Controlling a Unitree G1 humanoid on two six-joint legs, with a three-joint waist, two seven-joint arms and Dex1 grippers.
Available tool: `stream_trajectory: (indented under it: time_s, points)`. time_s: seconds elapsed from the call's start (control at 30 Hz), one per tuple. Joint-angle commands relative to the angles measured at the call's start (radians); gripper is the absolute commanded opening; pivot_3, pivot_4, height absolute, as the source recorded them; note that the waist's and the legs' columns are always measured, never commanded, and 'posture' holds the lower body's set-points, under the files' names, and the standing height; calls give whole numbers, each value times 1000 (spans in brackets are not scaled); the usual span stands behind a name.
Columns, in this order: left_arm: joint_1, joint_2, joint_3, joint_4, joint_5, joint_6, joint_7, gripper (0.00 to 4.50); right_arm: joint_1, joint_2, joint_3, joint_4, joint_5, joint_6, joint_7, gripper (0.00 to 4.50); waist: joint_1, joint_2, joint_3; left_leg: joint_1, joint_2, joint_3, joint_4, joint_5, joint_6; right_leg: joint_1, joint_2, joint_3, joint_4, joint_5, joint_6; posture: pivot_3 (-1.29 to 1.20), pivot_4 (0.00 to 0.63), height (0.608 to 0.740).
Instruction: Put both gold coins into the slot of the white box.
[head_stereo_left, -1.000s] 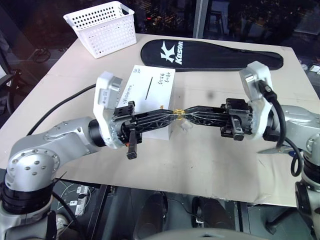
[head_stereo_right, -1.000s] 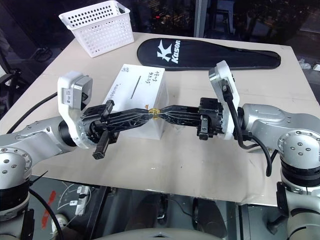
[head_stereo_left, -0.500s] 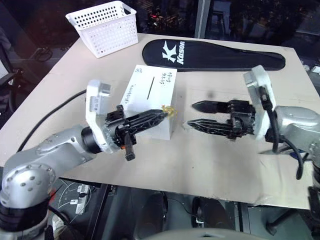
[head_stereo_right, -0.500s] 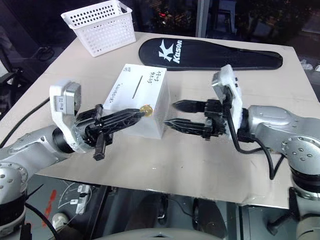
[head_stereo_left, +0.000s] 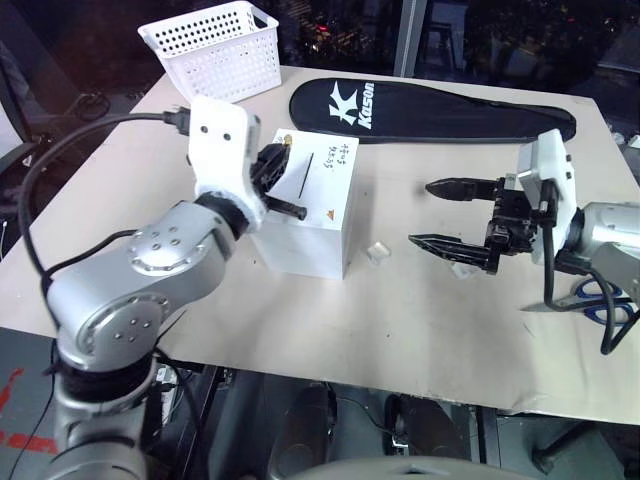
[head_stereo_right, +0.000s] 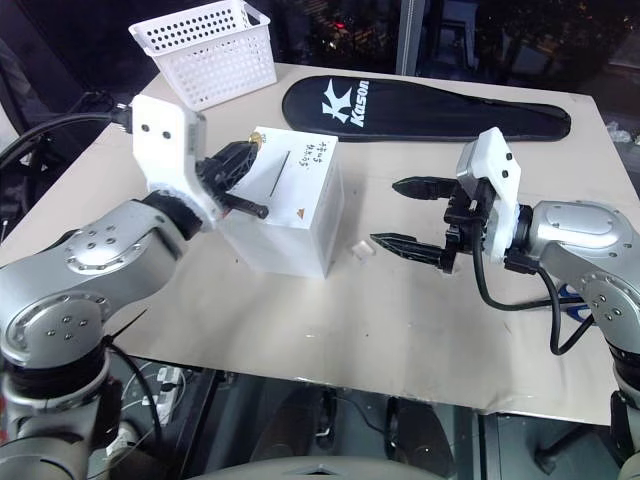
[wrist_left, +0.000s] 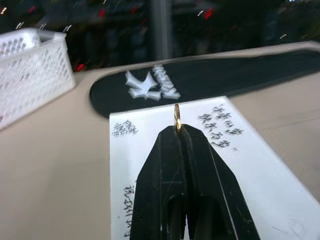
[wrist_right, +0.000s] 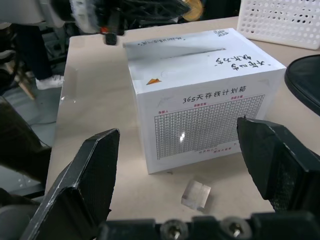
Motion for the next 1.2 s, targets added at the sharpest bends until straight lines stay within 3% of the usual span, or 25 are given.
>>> stream_trajectory:
  time_s: [0.03, 0.53, 1.1, 1.2]
  points:
    - [-67, -64, 25, 31, -50, 115, 97, 0, -23, -26, -43, -6, -1, -6, 28, 4044, 0, 0, 0, 0, 0, 0, 0, 1, -1, 0, 0, 0, 0, 0, 0, 0, 150, 740]
    - [-177, -200, 136, 79, -38, 445, 130, 0, 93, -88, -285, -13, 48, -77, 132, 4044, -1, -1, 1, 0, -1, 0, 0, 1, -2, 0, -1, 0, 1, 0, -1, 0, 150, 740]
    - [-168, -205, 162, 126, -89, 455, 133, 0, 67, -134, -267, 53, -12, -127, 196, 4044, -2, -1, 1, 2, -1, 0, 1, 1, -3, 0, -1, 1, 3, 0, -1, 0, 150, 740]
    - [-158, -203, 172, 118, -102, 455, 129, 777, 66, -136, -270, 58, -14, -129, 205, 4116, -2, -1, 1, 2, -1, 1, 1, 1, -3, 0, -1, 2, 3, 0, -1, 0, 150, 740]
